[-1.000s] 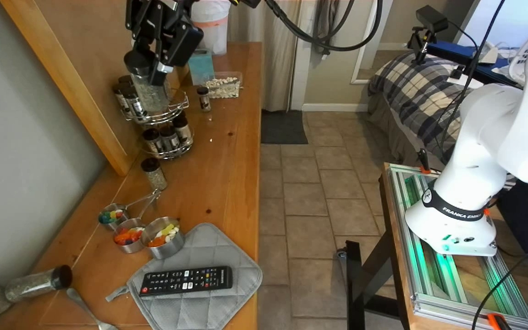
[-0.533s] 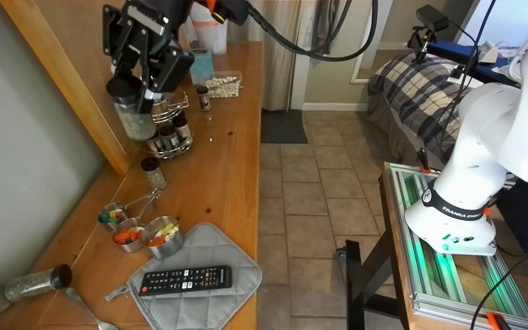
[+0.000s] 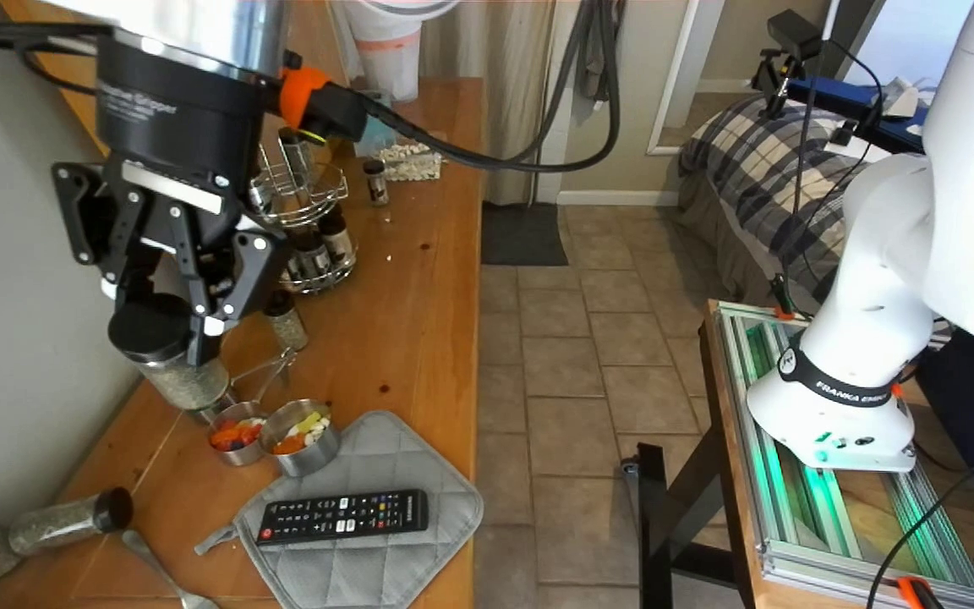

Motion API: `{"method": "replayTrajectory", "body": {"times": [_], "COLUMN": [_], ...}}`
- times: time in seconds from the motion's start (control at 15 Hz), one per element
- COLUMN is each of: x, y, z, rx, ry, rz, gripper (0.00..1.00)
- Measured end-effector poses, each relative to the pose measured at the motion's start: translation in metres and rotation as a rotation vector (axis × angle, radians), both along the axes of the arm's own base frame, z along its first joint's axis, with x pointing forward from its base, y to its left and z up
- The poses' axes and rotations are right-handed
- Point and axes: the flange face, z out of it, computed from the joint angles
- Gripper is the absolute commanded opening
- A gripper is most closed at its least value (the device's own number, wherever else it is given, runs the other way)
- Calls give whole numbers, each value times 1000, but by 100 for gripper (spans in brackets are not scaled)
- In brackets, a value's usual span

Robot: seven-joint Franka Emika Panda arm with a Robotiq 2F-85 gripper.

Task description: Put one glass jar from the silver stand on the counter.

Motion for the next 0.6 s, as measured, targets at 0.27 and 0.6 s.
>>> {"method": "replayTrajectory", "body": {"times": [0.27,0.6], "x": [11,19], "y": [30,39], "z": [-22,-28], "rx": [-28,-18], "ry": [40,40], "rz": [160,207], "gripper": [51,51]}}
